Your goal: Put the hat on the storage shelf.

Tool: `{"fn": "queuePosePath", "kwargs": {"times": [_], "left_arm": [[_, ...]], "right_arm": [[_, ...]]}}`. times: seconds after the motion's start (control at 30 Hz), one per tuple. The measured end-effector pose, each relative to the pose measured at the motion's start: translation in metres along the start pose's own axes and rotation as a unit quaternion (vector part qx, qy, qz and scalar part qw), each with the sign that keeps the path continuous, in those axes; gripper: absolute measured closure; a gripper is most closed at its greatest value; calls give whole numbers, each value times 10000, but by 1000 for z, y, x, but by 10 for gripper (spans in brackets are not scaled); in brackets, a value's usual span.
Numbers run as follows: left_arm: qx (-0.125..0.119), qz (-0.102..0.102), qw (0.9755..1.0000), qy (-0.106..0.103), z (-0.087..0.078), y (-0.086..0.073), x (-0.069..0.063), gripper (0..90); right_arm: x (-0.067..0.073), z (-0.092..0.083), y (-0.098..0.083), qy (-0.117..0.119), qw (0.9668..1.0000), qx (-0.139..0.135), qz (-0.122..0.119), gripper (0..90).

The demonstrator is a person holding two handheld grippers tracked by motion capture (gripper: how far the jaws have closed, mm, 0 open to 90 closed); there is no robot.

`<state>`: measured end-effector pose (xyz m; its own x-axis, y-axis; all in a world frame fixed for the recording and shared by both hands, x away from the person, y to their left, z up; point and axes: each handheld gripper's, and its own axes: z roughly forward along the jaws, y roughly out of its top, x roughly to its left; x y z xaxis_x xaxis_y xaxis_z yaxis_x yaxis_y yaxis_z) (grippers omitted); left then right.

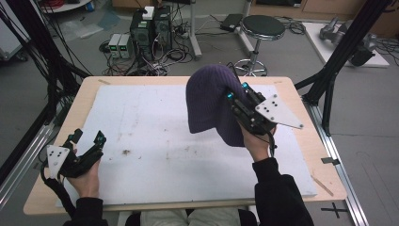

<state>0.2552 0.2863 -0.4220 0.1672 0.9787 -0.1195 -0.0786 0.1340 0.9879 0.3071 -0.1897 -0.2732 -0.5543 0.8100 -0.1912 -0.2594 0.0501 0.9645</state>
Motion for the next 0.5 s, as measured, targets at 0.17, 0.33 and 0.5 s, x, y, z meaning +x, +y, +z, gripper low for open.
{"fn": "queuePosePath", "kwargs": {"times": [0.17,0.33,0.5], "left_arm": [[70,126,9977,-657,11,19,-14,252],[283,70,9881,-1511,26,35,-28,252],[621,-215,9728,-2220,37,46,-34,241]], "right_arm": [[9,18,8,144,9998,-80,67,729],[17,35,13,307,9994,-130,125,727],[22,44,16,412,9988,-169,191,727]]}}
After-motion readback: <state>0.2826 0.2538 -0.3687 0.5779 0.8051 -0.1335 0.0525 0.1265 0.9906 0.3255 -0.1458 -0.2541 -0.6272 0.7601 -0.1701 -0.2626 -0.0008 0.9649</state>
